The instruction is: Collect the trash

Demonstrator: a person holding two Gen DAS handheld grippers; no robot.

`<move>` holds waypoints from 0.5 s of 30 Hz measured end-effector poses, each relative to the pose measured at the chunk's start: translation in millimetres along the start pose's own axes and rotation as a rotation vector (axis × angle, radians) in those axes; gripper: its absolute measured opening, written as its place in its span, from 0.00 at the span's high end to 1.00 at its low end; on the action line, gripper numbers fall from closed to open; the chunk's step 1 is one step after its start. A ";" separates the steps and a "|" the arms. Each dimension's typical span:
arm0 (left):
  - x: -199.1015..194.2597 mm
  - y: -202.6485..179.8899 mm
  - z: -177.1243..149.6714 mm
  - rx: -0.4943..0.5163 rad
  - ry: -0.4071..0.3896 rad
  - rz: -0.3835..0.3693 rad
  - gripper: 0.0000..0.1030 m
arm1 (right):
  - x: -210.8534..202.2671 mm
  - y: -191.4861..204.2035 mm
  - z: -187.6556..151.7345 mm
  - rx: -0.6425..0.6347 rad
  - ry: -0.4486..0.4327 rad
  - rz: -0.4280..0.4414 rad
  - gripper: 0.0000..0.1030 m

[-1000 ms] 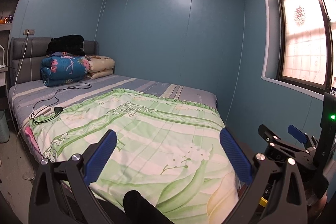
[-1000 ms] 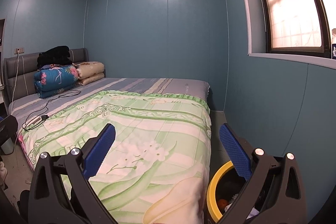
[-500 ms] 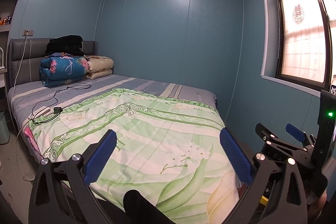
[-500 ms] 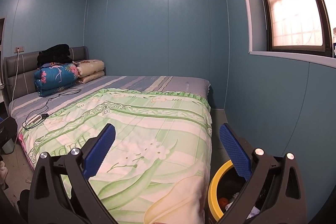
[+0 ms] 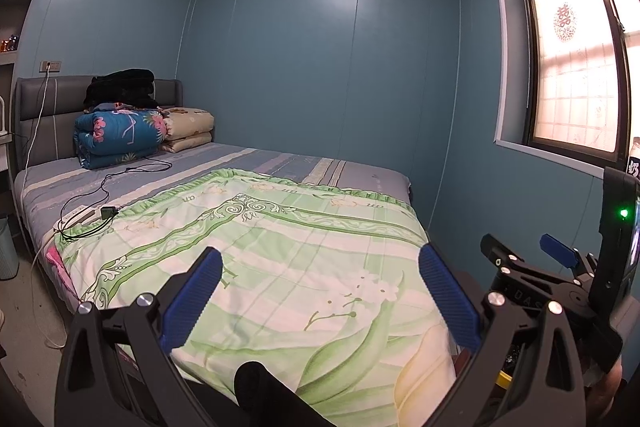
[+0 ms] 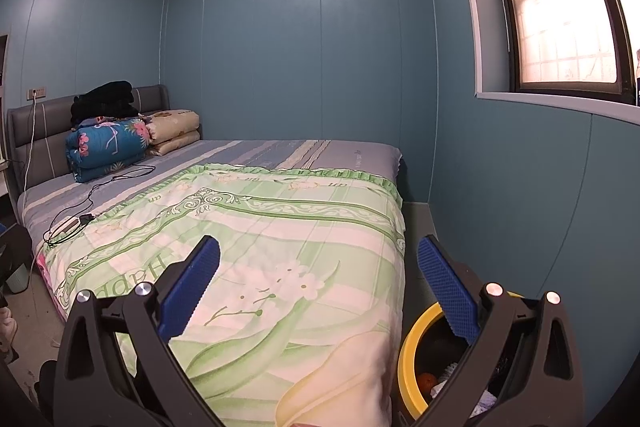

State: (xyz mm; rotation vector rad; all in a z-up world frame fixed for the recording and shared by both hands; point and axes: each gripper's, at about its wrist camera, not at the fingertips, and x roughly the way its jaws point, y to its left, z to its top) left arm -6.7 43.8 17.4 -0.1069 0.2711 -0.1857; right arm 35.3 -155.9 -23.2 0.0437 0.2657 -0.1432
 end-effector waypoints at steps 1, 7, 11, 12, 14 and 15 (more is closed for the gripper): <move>-0.2 -0.1 -0.6 0.001 0.000 -0.001 0.08 | 0.2 0.0 -0.4 0.000 0.002 0.001 0.08; 0.7 -0.4 -0.6 0.005 0.004 -0.007 0.08 | 1.3 0.0 -1.1 0.002 0.007 -0.003 0.08; 1.3 -0.2 -0.7 0.007 0.006 -0.008 0.08 | 1.6 -0.3 -1.2 0.003 0.008 -0.004 0.08; 1.3 0.3 -0.7 0.005 0.007 -0.011 0.08 | 1.6 -0.5 -1.2 0.003 0.008 -0.004 0.08; 1.2 0.8 -0.9 0.007 0.005 -0.010 0.08 | 1.8 -0.5 -1.3 0.006 0.008 -0.004 0.08; 1.2 1.1 -0.9 0.009 0.004 -0.010 0.08 | 2.0 -0.7 -1.6 0.007 0.009 -0.004 0.08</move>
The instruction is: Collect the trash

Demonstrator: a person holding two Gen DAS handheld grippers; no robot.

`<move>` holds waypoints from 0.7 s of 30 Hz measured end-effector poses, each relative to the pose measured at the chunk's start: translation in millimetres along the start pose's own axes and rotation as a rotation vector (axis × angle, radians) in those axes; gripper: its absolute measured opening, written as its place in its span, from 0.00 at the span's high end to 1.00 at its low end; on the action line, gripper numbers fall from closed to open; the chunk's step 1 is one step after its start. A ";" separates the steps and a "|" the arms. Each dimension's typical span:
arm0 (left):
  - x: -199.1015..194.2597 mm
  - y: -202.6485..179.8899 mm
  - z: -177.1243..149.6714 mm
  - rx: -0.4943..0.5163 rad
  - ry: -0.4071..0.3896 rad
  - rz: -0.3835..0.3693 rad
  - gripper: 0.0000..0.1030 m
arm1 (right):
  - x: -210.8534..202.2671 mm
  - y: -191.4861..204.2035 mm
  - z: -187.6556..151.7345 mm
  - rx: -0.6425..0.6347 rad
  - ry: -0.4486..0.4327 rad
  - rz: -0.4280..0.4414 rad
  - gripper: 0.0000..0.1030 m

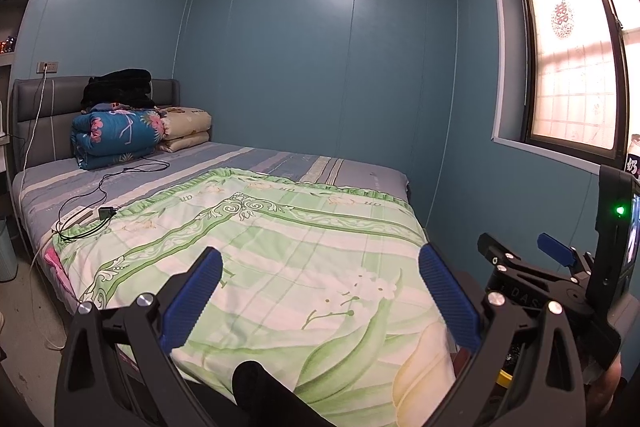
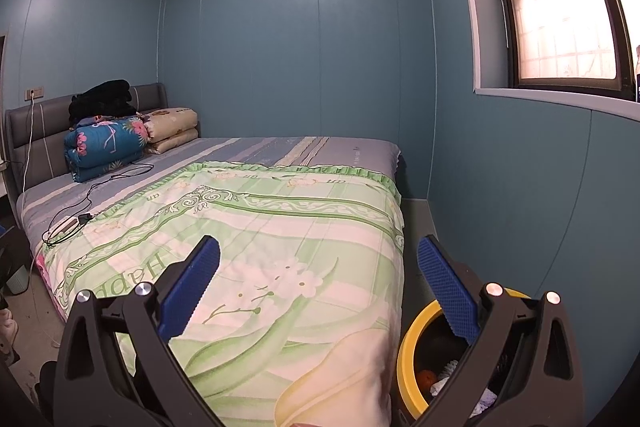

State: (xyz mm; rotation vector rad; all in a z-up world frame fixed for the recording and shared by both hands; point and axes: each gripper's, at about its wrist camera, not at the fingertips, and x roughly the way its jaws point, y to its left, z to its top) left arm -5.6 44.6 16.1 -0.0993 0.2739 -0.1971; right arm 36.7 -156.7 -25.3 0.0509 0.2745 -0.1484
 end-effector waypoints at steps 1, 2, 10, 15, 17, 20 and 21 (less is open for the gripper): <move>0.5 0.0 -0.3 0.001 0.001 -0.001 0.08 | 0.3 -0.2 -0.3 0.001 0.001 0.000 0.08; 0.6 0.1 -0.5 0.002 0.002 -0.002 0.08 | 0.8 -0.4 -0.6 0.001 0.003 -0.001 0.08; 1.7 0.1 -1.0 0.004 0.005 -0.006 0.08 | 3.0 -1.4 -2.6 0.007 0.015 -0.001 0.08; 3.2 2.0 -1.3 0.007 0.009 -0.011 0.08 | 3.5 -1.8 -3.0 0.011 0.018 -0.004 0.08; 3.6 1.7 -1.7 0.010 0.010 -0.011 0.08 | 3.7 -1.6 -3.3 0.008 0.018 -0.004 0.08; 3.5 1.4 -1.5 0.009 0.010 -0.011 0.08 | 4.5 -1.7 -4.0 0.008 0.024 -0.002 0.08; 3.6 2.2 -1.7 0.010 0.011 -0.013 0.08 | 4.7 -1.7 -4.5 0.009 0.026 -0.002 0.08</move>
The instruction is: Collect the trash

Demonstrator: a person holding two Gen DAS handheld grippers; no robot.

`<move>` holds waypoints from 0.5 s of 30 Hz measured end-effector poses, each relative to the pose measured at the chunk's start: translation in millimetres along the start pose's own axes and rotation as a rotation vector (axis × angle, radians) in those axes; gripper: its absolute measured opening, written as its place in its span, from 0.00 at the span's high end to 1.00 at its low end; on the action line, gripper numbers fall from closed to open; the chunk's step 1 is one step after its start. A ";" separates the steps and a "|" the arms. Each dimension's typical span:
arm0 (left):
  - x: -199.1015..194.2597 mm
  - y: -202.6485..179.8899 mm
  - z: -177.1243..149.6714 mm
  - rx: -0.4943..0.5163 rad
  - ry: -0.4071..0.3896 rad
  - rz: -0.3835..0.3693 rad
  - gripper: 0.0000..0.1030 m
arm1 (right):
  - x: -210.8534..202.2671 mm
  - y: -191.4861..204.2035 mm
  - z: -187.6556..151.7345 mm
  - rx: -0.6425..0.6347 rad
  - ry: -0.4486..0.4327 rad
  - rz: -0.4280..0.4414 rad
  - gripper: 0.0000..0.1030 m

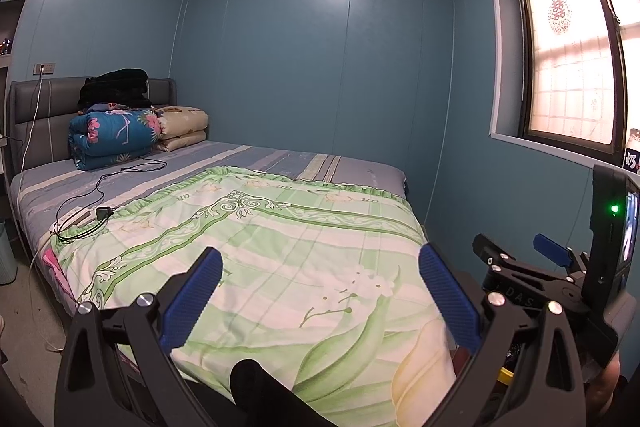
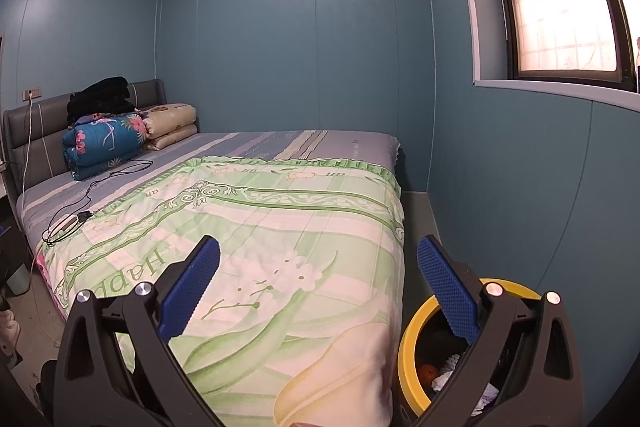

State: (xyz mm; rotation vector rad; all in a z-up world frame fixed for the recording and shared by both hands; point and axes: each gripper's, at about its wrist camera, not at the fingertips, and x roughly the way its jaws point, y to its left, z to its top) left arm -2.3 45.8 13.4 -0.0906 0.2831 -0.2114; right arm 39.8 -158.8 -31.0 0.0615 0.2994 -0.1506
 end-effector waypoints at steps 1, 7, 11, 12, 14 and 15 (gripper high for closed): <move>0.0 -0.6 -0.2 0.000 0.000 -0.001 0.08 | 0.4 0.1 -0.4 0.000 0.002 0.002 0.08; 3.8 6.0 -3.0 -0.029 0.019 -0.031 0.08 | 1.1 0.0 -1.2 0.001 0.008 0.007 0.08; 5.3 6.5 -4.1 -0.028 0.021 -0.025 0.08 | 1.3 0.1 -1.7 0.002 0.011 0.006 0.08; 5.3 7.2 -4.2 -0.030 0.021 -0.026 0.08 | 1.6 0.1 -1.9 0.002 0.013 0.005 0.08; 5.9 8.0 -4.2 -0.030 0.022 -0.024 0.08 | 2.1 0.2 -2.2 0.002 0.017 0.006 0.08; 6.1 8.0 -4.3 -0.030 0.023 -0.026 0.08 | 2.1 0.3 -2.4 0.002 0.018 0.007 0.08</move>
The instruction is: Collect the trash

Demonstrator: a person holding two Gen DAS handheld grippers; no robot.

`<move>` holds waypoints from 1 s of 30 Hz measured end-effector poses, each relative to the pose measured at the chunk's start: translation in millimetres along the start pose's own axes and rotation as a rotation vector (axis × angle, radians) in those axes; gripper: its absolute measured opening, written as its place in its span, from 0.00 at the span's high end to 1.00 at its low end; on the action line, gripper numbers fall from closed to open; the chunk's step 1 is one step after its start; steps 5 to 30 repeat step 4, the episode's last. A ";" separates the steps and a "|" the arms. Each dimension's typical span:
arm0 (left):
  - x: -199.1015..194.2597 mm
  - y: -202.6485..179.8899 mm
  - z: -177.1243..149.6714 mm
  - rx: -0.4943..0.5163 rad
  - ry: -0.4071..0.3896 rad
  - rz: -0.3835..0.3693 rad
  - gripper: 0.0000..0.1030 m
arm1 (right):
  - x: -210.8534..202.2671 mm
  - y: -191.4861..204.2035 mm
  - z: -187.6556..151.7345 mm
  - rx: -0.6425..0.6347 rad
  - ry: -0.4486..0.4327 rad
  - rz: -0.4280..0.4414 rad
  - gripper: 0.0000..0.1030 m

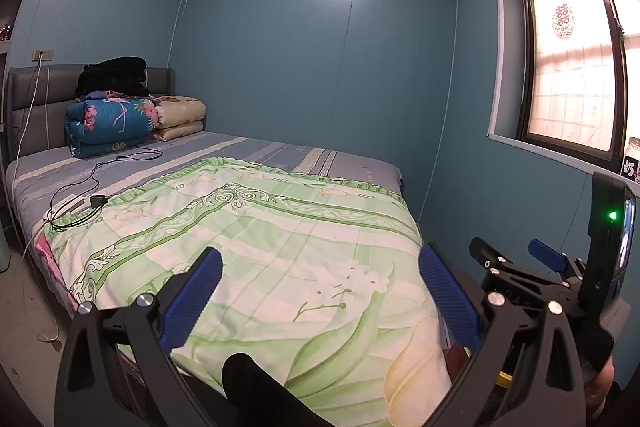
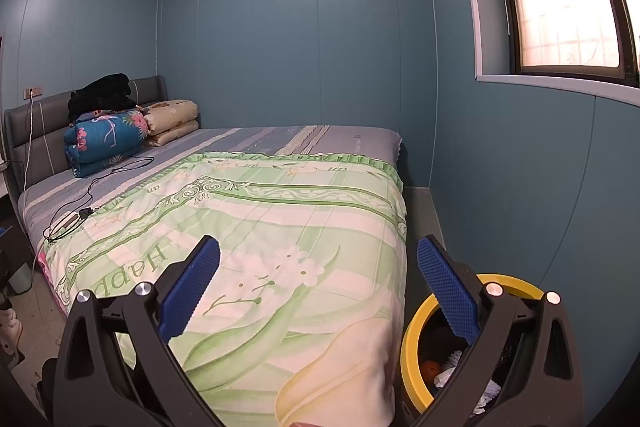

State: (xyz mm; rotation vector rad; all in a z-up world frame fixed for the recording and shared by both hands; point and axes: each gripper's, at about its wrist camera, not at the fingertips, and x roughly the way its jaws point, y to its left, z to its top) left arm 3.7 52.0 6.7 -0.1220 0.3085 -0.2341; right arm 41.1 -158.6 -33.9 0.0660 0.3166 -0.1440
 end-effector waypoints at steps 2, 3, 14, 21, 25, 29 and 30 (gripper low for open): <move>0.7 0.7 -0.2 -0.001 0.004 -0.002 0.08 | -0.2 0.3 -0.1 0.000 0.001 0.001 0.08; 0.7 0.6 0.1 -0.001 0.004 -0.003 0.08 | 0.0 0.2 0.0 0.000 0.000 0.000 0.08; 0.8 0.6 0.1 0.000 0.004 -0.001 0.08 | 0.0 0.2 0.0 0.000 0.000 0.000 0.08; 0.8 0.6 0.1 0.000 0.004 -0.001 0.08 | 0.0 0.2 0.0 0.000 0.000 0.000 0.08; 0.8 0.6 0.1 0.000 0.004 -0.001 0.08 | 0.0 0.2 0.0 0.000 0.000 0.000 0.08; 0.8 0.6 0.1 0.000 0.004 -0.001 0.08 | 0.0 0.2 0.0 0.000 0.000 0.000 0.08; 0.8 0.6 0.1 0.000 0.004 -0.001 0.08 | 0.0 0.2 0.0 0.000 0.000 0.000 0.08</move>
